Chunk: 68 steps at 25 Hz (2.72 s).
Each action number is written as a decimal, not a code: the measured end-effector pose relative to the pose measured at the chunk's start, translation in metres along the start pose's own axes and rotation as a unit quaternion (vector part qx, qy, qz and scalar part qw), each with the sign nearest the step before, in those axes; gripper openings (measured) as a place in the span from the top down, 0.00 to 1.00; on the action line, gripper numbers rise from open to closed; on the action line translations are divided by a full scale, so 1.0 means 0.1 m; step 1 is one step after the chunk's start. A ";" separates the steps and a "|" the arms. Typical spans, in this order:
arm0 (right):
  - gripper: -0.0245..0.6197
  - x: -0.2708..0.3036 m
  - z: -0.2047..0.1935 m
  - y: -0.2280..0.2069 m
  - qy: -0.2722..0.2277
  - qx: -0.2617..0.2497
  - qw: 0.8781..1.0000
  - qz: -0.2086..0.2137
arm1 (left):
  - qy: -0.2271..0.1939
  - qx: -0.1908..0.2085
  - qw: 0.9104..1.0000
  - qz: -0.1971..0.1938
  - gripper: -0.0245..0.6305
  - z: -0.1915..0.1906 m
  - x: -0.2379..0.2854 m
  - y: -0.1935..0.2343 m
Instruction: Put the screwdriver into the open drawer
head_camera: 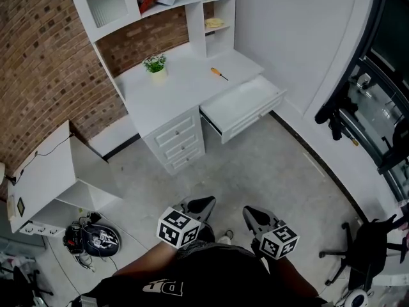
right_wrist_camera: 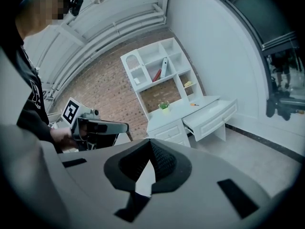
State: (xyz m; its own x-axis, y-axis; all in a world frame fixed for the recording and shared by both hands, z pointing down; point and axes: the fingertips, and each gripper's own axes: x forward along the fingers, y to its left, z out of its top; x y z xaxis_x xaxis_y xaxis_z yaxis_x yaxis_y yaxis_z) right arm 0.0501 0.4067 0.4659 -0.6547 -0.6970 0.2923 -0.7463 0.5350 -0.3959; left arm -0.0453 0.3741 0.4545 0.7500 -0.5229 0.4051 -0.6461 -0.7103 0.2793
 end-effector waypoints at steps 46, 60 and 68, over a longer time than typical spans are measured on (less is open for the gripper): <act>0.95 2.55 1.33 -1.18 0.029 0.007 0.995 -0.092 | 0.001 0.019 0.998 -0.066 0.93 1.29 1.13 2.77; 0.95 2.85 1.54 -1.56 0.028 0.021 0.996 -0.087 | 0.013 0.011 0.998 -0.057 0.93 1.40 1.48 3.06; 0.95 3.10 1.83 -2.01 0.017 0.030 0.997 -0.066 | 0.025 0.018 0.999 -0.036 0.93 1.63 1.87 3.24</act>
State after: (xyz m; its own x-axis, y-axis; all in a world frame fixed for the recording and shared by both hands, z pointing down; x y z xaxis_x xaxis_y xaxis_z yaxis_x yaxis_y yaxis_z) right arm 0.0190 -0.0038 0.4771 -0.5551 -0.7428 0.3743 -0.8188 0.4086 -0.4033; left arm -0.0913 -0.0310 0.4792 0.7852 -0.4466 0.4289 -0.5850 -0.7620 0.2776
